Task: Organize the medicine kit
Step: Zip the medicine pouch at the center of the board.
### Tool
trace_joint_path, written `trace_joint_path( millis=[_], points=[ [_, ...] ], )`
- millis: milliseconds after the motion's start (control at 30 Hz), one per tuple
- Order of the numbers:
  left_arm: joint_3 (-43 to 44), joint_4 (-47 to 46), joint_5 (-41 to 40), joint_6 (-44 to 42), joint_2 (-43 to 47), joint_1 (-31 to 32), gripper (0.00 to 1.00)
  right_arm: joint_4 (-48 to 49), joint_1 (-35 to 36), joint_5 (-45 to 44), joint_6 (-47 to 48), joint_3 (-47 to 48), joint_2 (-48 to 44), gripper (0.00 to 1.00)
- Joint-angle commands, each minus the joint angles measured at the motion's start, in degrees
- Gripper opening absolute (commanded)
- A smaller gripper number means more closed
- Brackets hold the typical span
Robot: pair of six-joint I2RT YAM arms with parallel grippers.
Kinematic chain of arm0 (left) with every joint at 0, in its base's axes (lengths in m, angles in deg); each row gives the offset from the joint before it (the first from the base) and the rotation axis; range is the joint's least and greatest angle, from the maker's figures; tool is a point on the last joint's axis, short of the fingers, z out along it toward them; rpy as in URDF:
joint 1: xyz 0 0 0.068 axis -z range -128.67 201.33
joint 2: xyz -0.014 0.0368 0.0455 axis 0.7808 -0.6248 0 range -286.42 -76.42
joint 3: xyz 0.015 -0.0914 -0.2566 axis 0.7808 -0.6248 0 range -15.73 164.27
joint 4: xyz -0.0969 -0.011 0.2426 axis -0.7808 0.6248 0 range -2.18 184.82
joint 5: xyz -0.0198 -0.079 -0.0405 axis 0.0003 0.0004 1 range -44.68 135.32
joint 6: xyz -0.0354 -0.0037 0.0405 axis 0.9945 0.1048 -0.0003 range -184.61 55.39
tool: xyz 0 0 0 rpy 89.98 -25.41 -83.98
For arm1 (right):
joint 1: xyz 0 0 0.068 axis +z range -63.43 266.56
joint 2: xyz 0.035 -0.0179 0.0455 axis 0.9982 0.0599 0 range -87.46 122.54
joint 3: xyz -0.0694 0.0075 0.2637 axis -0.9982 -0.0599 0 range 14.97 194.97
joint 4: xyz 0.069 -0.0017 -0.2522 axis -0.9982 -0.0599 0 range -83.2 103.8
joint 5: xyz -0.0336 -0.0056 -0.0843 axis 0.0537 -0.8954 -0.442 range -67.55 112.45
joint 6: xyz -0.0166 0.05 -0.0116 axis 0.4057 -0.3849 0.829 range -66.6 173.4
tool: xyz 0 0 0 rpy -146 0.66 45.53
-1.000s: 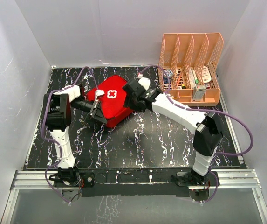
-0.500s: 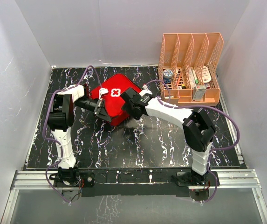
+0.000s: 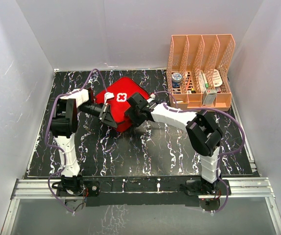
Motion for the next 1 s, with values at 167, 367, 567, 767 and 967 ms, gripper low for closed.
trace_joint_path(
  millis=[167,367,567,767,967],
  points=[
    [1.8,-0.9,2.1,-1.6,0.3,0.9,0.0,1.0,0.0,5.9,-0.9,-2.7,2.5,0.0],
    [0.0,-5.4,-1.8,2.1,1.2,0.8,0.0,0.3,0.0,3.8,0.3,-3.6,1.3,0.0],
    [-3.4,-14.7,-9.5,9.5,4.3,-1.2,0.0,0.1,-0.6,2.3,0.6,-5.8,-0.9,0.0],
    [-4.1,-17.2,-14.1,11.2,5.4,-5.4,0.0,0.6,-1.2,1.7,0.7,-7.1,-2.0,0.0],
    [-3.1,-20.1,-15.2,13.8,4.9,-8.7,0.0,0.9,-1.4,1.5,0.8,-7.6,-2.4,0.0]
  ],
)
